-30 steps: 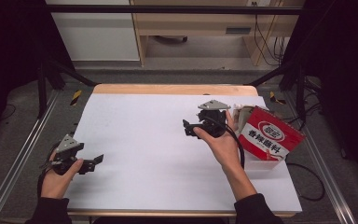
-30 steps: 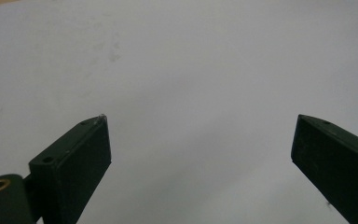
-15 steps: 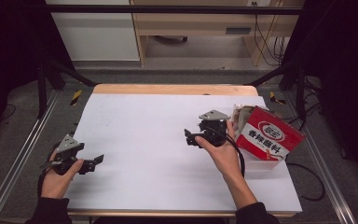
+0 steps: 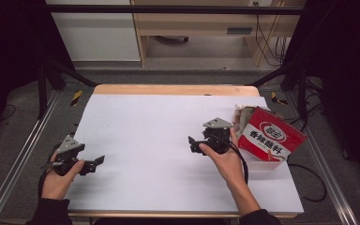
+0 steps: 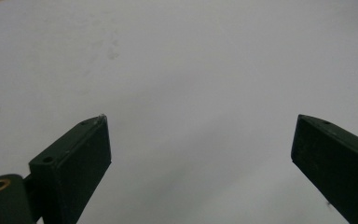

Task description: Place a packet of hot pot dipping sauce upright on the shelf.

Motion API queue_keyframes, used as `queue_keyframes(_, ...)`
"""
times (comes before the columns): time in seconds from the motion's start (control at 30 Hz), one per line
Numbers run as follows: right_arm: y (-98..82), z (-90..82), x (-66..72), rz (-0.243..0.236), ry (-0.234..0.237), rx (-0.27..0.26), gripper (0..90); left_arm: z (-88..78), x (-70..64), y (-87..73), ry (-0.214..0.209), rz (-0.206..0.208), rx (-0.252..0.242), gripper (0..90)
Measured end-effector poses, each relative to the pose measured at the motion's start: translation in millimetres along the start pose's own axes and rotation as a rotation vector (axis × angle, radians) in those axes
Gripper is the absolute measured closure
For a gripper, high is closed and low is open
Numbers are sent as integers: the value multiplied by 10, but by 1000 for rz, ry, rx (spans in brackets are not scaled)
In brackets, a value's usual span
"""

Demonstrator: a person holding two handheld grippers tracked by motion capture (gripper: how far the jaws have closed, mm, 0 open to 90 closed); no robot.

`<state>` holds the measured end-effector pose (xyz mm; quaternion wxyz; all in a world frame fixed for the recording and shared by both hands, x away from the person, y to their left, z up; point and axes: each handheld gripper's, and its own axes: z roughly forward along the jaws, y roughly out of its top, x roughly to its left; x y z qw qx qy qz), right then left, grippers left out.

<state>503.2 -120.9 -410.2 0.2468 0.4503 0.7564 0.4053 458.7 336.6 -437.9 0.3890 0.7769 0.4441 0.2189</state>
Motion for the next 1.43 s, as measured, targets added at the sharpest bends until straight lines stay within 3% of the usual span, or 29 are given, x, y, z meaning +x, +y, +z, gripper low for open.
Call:
queue_keyframes(0.37,-178,67,38,15,11,27,59,1,-1,-1,1,-1,0,49)
queue_keyframes(0.87,-363,158,117,-5,25,51,59,0,-1,0,2,2,-2,49)
queue_keyframes(1.23,-506,226,149,-27,6,90,60,9,-5,-1,1,5,2,49)
queue_keyframes(1.43,-564,240,173,-37,25,101,63,28,-12,3,-2,10,8,49)
